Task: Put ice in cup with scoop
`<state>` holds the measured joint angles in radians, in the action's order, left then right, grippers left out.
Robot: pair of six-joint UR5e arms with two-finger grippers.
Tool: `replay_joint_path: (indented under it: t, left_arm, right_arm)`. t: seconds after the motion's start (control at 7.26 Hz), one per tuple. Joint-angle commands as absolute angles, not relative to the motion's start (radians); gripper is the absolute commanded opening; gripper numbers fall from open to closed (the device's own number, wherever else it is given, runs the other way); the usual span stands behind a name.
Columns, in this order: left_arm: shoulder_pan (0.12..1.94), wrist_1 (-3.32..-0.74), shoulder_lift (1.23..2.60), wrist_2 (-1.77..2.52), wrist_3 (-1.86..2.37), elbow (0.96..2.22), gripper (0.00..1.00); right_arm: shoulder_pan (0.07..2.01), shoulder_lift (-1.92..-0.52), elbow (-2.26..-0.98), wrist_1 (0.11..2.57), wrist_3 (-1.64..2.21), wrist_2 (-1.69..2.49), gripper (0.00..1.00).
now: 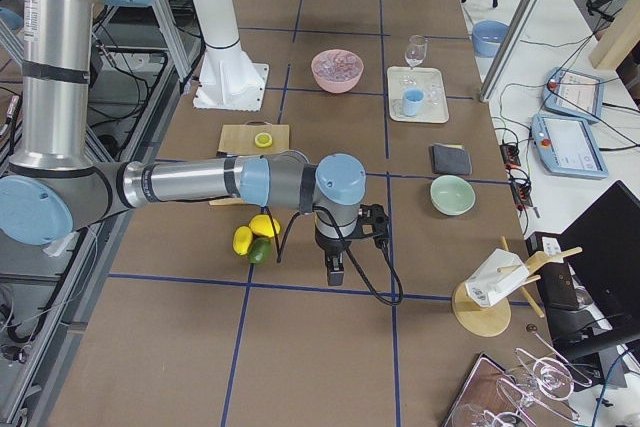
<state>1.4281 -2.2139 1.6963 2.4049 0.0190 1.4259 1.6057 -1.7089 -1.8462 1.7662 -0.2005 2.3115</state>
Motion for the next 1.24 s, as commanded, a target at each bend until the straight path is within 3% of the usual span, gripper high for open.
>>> replay_joint_path:
  t: [0.0, 0.28, 0.55, 1.1]
  left_arm:
    - [1.483, -2.113, 1.640, 2.408, -0.029, 1.478, 1.00]
    - [1.543, -1.810, 1.663, 2.390, -0.233, 1.524, 1.00]
    - [1.586, -1.784, 1.554, 2.399, -0.195, 1.548, 1.00]
    - [1.580, -1.795, 1.569, 2.391, -0.011, 1.582, 1.00]
  right_arm:
    - [1.605, -1.709, -1.842, 1.761, -0.198, 2.312, 1.00]
    - [1.605, -1.716, -1.842, 1.761, -0.199, 2.310, 1.00]
    - [1.605, -1.717, -1.842, 1.763, -0.196, 2.313, 1.00]
    - [1.605, -1.697, -1.824, 1.731, -0.201, 2.304, 1.00]
